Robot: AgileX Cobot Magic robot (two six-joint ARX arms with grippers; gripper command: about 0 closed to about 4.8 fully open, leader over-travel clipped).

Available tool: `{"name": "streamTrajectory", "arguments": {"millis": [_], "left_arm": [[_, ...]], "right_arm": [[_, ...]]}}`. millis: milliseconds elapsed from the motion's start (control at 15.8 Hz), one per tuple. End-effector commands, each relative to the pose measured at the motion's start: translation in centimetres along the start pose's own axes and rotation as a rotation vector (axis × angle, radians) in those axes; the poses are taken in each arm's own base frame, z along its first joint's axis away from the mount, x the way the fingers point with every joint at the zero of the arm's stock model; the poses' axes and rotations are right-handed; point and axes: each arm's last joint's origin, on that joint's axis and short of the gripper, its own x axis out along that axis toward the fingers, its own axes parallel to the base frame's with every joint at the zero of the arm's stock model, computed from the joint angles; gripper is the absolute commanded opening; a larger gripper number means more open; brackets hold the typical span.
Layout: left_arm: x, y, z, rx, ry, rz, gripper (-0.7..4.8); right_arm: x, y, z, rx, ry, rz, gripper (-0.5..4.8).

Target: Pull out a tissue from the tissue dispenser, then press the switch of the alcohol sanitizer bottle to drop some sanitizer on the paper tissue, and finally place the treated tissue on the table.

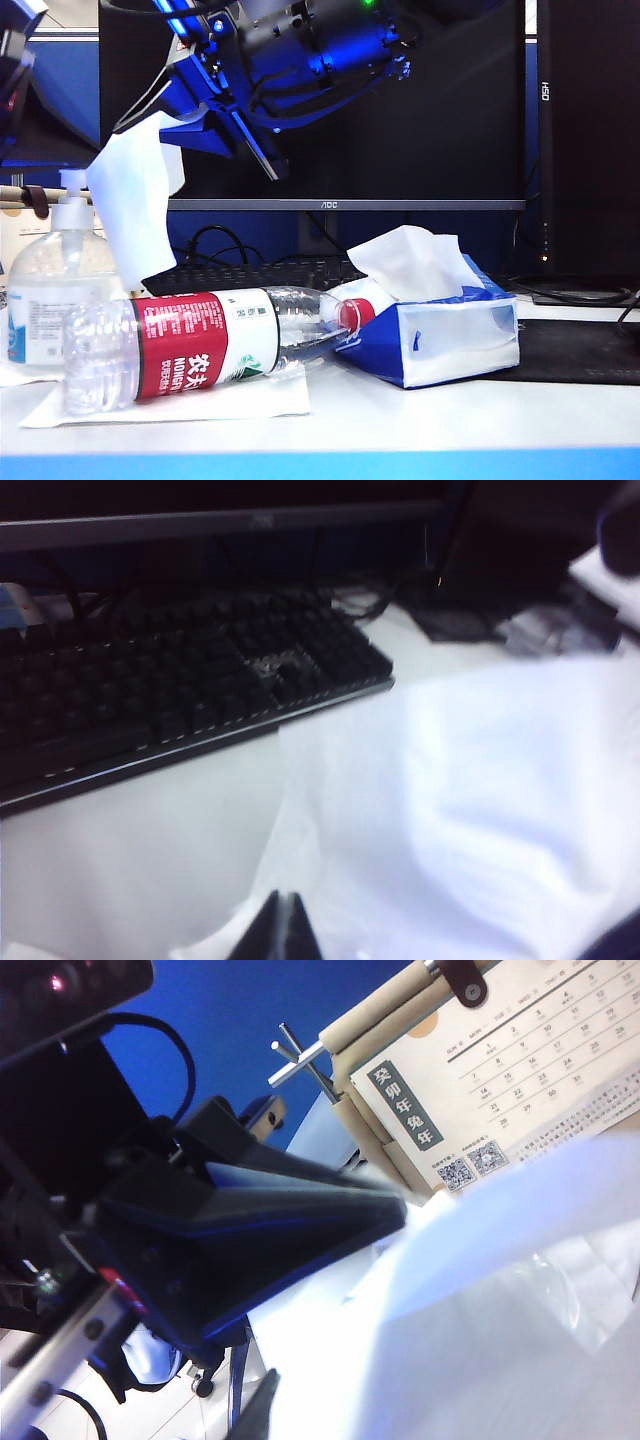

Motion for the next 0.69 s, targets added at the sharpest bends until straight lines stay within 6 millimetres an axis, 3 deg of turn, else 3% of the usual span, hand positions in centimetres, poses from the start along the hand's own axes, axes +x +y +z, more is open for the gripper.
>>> {"name": "streamTrajectory", "arguments": {"millis": [63, 379, 694], "left_arm": [[-0.1, -0.1, 0.3, -0.119, 0.044, 0.000, -0.06], [-1.9, -1.7, 5.5, -0.024, -0.117, -0.033, -0.06], [-4.5, -3.9, 8.2, 0.065, -0.233, -0.009, -0.06]], "right_arm": [[-0.3, -0.1, 0.6, -0.028, -0.025, 0.006, -0.06], [-1.5, -1.7, 1.9, -0.058, -0.067, -0.007, -0.06], [-4.5, -3.5, 4.1, -0.060, -0.104, 0.014, -0.06]]}}
